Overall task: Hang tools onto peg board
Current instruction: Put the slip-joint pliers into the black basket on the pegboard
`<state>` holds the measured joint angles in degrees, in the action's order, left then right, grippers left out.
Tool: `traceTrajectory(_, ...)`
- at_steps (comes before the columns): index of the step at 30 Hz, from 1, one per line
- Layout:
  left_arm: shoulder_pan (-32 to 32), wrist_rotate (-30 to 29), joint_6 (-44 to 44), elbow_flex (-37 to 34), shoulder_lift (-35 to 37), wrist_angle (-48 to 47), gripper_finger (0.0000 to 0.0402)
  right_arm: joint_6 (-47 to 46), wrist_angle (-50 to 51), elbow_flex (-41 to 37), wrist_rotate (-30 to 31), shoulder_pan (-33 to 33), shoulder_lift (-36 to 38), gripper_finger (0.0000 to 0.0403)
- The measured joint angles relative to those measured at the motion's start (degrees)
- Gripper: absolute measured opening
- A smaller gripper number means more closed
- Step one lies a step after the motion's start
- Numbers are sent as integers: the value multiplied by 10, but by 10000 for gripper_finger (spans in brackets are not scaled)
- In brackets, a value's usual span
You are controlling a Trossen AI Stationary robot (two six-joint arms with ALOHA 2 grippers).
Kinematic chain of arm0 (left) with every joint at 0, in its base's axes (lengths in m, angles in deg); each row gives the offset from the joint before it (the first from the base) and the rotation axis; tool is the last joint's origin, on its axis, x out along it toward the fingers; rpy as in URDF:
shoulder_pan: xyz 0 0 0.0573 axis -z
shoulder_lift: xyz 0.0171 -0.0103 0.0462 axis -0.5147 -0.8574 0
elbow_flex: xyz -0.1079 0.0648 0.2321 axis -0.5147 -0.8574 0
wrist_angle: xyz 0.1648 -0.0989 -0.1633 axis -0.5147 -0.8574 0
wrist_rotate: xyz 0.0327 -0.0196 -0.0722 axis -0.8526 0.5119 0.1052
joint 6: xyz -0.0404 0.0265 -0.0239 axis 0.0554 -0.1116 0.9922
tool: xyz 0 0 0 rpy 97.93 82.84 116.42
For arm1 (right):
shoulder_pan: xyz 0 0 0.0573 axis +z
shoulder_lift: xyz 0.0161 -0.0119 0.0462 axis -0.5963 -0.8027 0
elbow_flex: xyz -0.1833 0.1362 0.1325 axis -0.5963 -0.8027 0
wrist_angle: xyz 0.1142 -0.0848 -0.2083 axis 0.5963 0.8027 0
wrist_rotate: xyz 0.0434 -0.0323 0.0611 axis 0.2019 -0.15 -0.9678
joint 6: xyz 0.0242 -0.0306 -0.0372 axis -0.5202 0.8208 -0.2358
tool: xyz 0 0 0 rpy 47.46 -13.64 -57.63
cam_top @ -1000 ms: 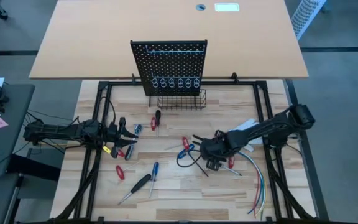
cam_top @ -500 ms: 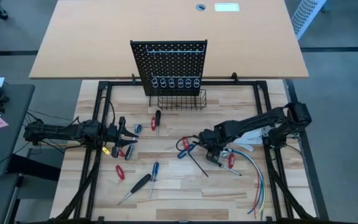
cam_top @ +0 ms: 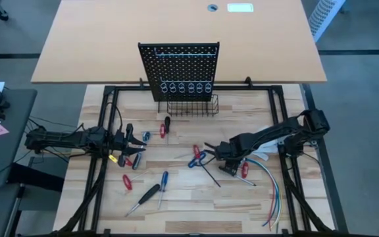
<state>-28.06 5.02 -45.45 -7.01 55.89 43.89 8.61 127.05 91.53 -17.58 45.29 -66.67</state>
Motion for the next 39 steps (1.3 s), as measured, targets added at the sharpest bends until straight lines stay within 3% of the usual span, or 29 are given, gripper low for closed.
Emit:
traceTrajectory(5,0,0,1,0,0,0,93,1,-69,-42,8,4,6,286)
traceTrajectory(12,0,0,1,0,0,0,93,22,-86,-45,41,14,5,271)
traceTrajectory(24,0,0,1,0,0,0,93,39,-110,-45,48,15,-12,123)
traceTrajectory(34,0,0,1,0,0,1,93,52,-111,-15,80,14,-14,128)
traceTrajectory(39,0,0,1,0,0,1,93,66,-138,11,136,9,-19,125)
